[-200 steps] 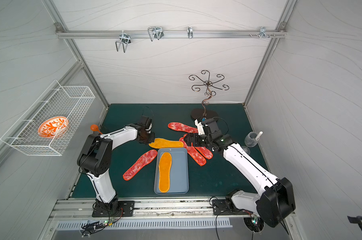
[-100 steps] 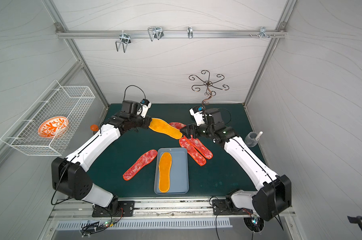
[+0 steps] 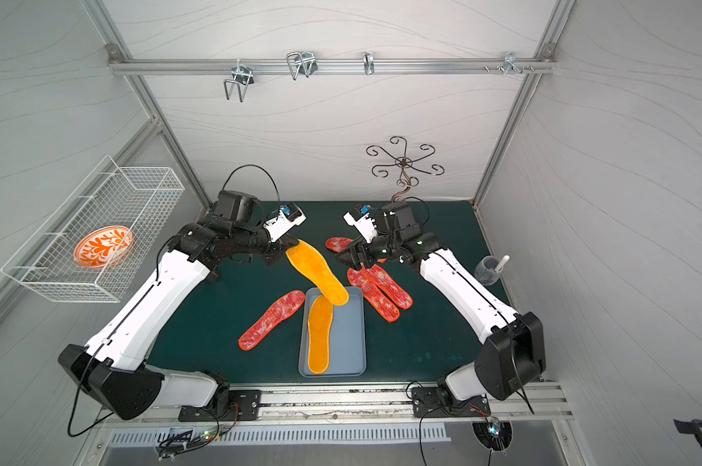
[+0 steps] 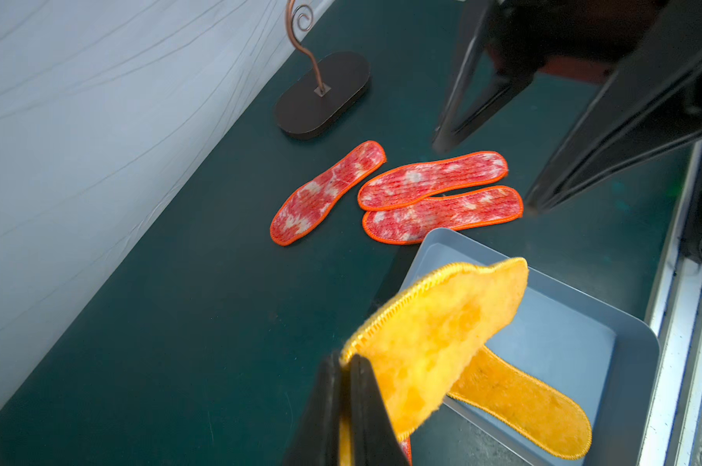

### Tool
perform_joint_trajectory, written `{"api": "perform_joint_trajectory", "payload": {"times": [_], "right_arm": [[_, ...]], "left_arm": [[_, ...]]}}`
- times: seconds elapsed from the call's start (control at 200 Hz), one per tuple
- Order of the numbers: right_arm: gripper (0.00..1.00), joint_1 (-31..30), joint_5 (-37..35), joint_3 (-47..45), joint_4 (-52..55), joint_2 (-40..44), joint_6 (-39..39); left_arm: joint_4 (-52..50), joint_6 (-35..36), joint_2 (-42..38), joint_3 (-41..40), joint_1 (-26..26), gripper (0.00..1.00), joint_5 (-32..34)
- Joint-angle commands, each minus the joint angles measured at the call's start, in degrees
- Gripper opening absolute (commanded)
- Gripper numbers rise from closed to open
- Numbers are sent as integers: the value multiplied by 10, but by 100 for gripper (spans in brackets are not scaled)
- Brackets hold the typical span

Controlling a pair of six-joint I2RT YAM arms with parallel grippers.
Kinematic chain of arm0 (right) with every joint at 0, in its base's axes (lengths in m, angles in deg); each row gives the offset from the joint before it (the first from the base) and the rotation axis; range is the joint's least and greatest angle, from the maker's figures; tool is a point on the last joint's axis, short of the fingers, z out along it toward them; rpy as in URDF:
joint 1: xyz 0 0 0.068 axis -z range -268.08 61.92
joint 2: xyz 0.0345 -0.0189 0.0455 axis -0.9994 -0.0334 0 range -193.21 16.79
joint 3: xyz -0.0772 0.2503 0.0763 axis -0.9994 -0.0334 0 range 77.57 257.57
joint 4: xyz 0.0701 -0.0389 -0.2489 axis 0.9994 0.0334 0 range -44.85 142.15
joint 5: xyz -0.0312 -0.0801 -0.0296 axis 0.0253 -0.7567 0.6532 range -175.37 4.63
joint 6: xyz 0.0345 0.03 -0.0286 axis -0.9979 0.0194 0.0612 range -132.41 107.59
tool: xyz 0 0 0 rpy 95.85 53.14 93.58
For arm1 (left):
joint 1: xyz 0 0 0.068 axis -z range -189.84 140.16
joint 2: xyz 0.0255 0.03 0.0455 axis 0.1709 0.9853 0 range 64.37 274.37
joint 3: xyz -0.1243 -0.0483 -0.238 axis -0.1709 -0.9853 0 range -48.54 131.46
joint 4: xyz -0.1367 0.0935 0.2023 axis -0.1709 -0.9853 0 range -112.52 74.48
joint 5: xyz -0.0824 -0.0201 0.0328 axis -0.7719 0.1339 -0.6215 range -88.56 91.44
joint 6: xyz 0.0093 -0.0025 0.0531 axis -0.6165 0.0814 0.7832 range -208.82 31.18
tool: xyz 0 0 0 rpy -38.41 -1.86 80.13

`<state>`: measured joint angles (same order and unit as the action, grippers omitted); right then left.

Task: Put the insoles into the storage box
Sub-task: Pick up the insole from the center of the board.

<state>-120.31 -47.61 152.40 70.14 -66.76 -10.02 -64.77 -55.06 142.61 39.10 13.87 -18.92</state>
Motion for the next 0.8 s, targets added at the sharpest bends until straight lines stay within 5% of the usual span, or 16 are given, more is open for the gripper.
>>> {"api": "perform_joint_trajectory", "payload": {"times": [0.0, 0.33, 0.795], "right_arm": [[71, -25, 33, 4, 20, -6, 14], [56, -53, 58, -50, -10, -10, -36], [11, -67, 78, -74, -30, -13, -81]], "left_arm": [[-9, 33, -14, 14, 10, 0, -17], [-8, 32, -27, 2, 24, 0, -15], [8, 2, -26, -10, 26, 0, -32]]}}
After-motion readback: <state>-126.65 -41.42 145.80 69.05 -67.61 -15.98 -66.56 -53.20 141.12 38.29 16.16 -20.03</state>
